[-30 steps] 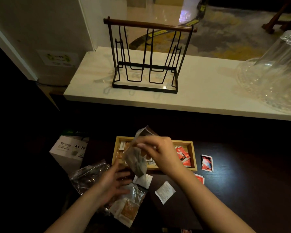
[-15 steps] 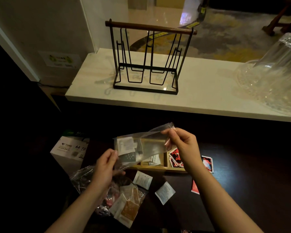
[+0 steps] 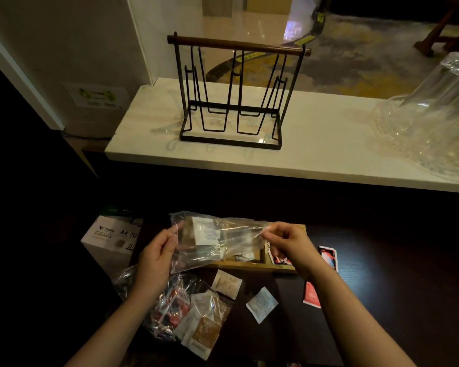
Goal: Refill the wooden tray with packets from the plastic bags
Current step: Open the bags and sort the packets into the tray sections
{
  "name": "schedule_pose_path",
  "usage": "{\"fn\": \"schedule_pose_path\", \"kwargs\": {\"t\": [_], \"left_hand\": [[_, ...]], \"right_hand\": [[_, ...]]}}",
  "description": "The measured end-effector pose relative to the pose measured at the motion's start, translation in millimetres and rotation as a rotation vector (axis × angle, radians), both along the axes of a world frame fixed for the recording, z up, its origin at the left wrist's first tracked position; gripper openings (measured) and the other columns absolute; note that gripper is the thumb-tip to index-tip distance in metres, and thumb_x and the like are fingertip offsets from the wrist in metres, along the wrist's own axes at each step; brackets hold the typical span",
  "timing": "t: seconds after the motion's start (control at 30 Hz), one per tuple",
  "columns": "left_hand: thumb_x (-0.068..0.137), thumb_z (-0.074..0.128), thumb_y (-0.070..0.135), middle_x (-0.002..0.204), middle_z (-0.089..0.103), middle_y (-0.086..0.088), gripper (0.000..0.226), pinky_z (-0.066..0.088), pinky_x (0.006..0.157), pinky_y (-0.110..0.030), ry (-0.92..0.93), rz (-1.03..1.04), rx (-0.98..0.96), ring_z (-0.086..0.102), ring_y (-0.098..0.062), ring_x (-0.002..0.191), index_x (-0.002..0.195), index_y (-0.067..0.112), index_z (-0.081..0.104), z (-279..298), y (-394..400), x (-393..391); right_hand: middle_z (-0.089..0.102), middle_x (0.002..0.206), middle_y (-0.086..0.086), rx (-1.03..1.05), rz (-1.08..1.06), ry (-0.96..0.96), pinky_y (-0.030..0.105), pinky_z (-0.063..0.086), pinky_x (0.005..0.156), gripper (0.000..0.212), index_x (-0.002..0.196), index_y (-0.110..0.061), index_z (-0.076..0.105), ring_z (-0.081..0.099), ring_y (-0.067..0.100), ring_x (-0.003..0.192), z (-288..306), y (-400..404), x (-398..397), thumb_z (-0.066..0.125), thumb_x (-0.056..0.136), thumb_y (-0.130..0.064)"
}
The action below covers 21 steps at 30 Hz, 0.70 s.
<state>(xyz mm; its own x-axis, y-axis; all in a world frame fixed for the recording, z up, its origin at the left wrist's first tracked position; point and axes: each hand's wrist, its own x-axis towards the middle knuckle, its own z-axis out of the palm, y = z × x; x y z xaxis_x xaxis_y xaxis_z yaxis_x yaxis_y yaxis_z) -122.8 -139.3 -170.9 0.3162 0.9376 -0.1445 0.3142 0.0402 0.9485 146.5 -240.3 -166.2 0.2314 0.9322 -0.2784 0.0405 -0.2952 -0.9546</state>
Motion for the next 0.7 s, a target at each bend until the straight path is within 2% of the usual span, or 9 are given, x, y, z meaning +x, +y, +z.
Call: {"fn": "schedule_pose_path", "kwargs": {"t": [0.03, 0.1, 0.13, 0.23, 0.33, 0.43, 0.53, 0.63, 0.7], "left_hand": [[0.097, 0.041, 0.017, 0.093, 0.066, 0.012, 0.022, 0.059, 0.065, -0.038, 0.024, 0.002, 0.021, 0.067, -0.025, 0.084, 0.093, 0.024, 0.062, 2, -1, 2], [0.096, 0.043, 0.014, 0.081, 0.062, 0.013, 0.024, 0.053, 0.059, -0.022, 0.070, 0.024, 0.056, 0.061, -0.021, 0.073, 0.079, 0.025, 0.057, 3, -1, 6], [0.096, 0.043, 0.014, 0.072, 0.059, 0.010, 0.023, 0.047, 0.055, -0.015, 0.082, 0.027, 0.066, 0.057, -0.017, 0.067, 0.081, 0.020, 0.058, 4, -2, 7], [0.097, 0.042, 0.017, 0.063, 0.053, 0.004, 0.021, 0.039, 0.052, -0.021, 0.101, 0.009, 0.080, 0.049, -0.015, 0.059, 0.095, 0.011, 0.062, 5, 1, 9], [0.097, 0.041, 0.021, 0.063, 0.049, 0.000, 0.022, 0.036, 0.047, -0.016, 0.093, -0.012, 0.085, 0.044, -0.013, 0.055, 0.082, 0.025, 0.057, 6, 3, 10], [0.097, 0.042, 0.019, 0.063, 0.054, 0.004, 0.026, 0.039, 0.048, -0.013, 0.115, -0.026, 0.119, 0.048, -0.009, 0.056, 0.074, 0.028, 0.053, 10, 5, 13], [0.096, 0.043, 0.021, 0.065, 0.056, 0.015, 0.028, 0.040, 0.054, -0.023, 0.133, -0.049, 0.140, 0.047, -0.006, 0.055, 0.072, 0.031, 0.051, 10, 9, 14], [0.096, 0.044, 0.022, 0.065, 0.056, 0.015, 0.025, 0.036, 0.056, -0.027, 0.154, -0.087, 0.180, 0.048, -0.010, 0.056, 0.076, 0.034, 0.053, 13, 12, 15], [0.095, 0.043, 0.032, 0.067, 0.060, 0.008, 0.020, 0.040, 0.057, -0.029, 0.148, -0.115, 0.182, 0.055, -0.023, 0.059, 0.090, 0.025, 0.061, 16, 12, 16]], "right_hand": [[0.066, 0.065, -0.006, -0.014, 0.007, 0.019, 0.017, 0.045, 0.051, 0.013, 0.095, -0.004, 0.064, 0.054, 0.006, 0.053, -4, -1, 0, 0.052, 0.094, -0.008], [0.068, 0.071, 0.001, -0.033, 0.000, 0.092, 0.019, 0.052, 0.060, 0.013, 0.092, -0.005, 0.063, 0.062, 0.009, 0.063, -9, -1, 0, 0.050, 0.093, -0.005], [0.069, 0.074, 0.003, -0.042, -0.011, 0.129, 0.019, 0.054, 0.064, 0.012, 0.091, -0.005, 0.063, 0.065, 0.011, 0.067, -12, 0, -1, 0.051, 0.093, -0.004], [0.070, 0.077, 0.006, -0.065, -0.051, 0.200, 0.020, 0.055, 0.067, 0.010, 0.090, -0.004, 0.063, 0.068, 0.016, 0.073, -18, 3, -2, 0.053, 0.092, -0.005], [0.069, 0.078, 0.010, -0.075, -0.077, 0.196, 0.022, 0.056, 0.066, 0.014, 0.091, 0.000, 0.062, 0.068, 0.018, 0.071, -23, 5, -4, 0.052, 0.093, -0.010], [0.067, 0.079, 0.011, -0.076, -0.098, 0.190, 0.021, 0.056, 0.063, 0.018, 0.097, 0.006, 0.058, 0.068, 0.016, 0.068, -27, 6, -6, 0.050, 0.094, -0.010], [0.066, 0.081, 0.013, -0.090, -0.106, 0.179, 0.022, 0.056, 0.063, 0.021, 0.103, 0.009, 0.055, 0.068, 0.016, 0.067, -33, 5, -8, 0.049, 0.095, -0.009], [0.066, 0.079, 0.013, -0.087, -0.135, 0.199, 0.022, 0.056, 0.063, 0.016, 0.098, 0.005, 0.057, 0.068, 0.016, 0.067, -36, 5, -8, 0.048, 0.095, -0.008], [0.067, 0.079, 0.013, -0.093, -0.153, 0.215, 0.022, 0.056, 0.064, 0.014, 0.096, 0.002, 0.058, 0.068, 0.016, 0.067, -37, 3, -8, 0.047, 0.095, -0.008]]}}
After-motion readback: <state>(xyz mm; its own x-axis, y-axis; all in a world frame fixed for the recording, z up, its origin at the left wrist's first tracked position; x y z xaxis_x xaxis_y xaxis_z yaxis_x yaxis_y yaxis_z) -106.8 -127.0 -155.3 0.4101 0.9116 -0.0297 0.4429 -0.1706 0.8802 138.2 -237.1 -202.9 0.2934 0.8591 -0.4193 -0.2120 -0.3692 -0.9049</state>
